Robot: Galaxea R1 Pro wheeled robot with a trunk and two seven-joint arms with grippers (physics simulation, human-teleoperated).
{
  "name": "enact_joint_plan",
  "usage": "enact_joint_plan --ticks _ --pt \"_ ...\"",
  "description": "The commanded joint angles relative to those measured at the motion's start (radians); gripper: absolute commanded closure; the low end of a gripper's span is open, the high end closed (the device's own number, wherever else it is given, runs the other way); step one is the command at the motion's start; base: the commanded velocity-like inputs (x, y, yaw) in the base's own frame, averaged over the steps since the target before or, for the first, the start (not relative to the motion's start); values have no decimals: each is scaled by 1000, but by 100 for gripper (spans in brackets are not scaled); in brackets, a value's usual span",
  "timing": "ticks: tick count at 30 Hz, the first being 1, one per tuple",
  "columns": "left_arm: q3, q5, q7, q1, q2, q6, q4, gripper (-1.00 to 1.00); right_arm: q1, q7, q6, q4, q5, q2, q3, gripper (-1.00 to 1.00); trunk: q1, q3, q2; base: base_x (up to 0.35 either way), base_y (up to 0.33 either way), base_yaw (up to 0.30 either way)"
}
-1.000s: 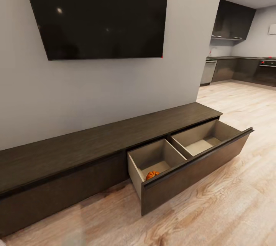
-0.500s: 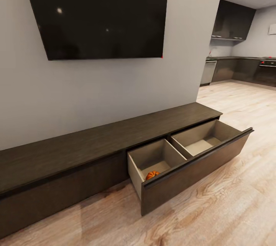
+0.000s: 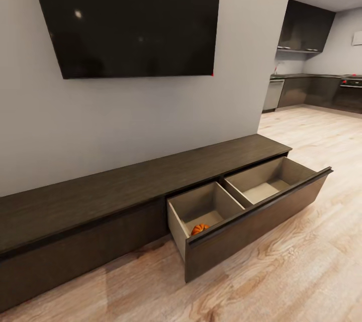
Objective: Place each of the two pumpkins and all three candles from the living room inside a cabinet in the living room (use any cabinet), then make sure every cabinet is closed, and position the cauldron so it is next to a table in the living room.
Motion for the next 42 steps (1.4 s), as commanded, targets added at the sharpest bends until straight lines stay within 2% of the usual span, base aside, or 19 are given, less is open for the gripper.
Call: enact_joint_plan --ticks 1,6,11,14,17,21,28,42 --pt "-6 8 6 -1 -21 -30 -22 -100 60 7 -13 3 -8 2 4 -100 0 -1 0 -6 6 0" --pt "-6 8 -2 -1 -71 -86 -13 -100 59 5 -34 2 -10 -1 4 -100 0 -1 0 -131 86 -6" --pt "-4 8 -63 -2 -89 -156 37 -100 59 5 -50 1 -6 -13 10 -100 0 0 0 -273 142 -170" --pt "-1 8 -96 -1 -106 -201 54 -100 59 7 -69 1 7 -35 14 -100 0 1 0 -305 118 -269" --pt "3 8 -106 -1 -108 -216 57 -100 59 7 -80 1 30 -47 13 -100 0 3 0 -265 90 -290" --pt "-2 8 -114 -1 -110 -234 53 -100 59 7 -107 1 48 -51 12 -100 0 6 0 -82 26 -291" --pt "-4 8 -117 -1 -122 -242 45 -100 59 7 -126 2 48 -68 11 -100 0 12 0 -15 5 -279" --pt "-3 8 -138 -1 -125 -244 42 -100 59 7 -130 3 39 -87 7 -100 0 27 0 -1 0 -259"
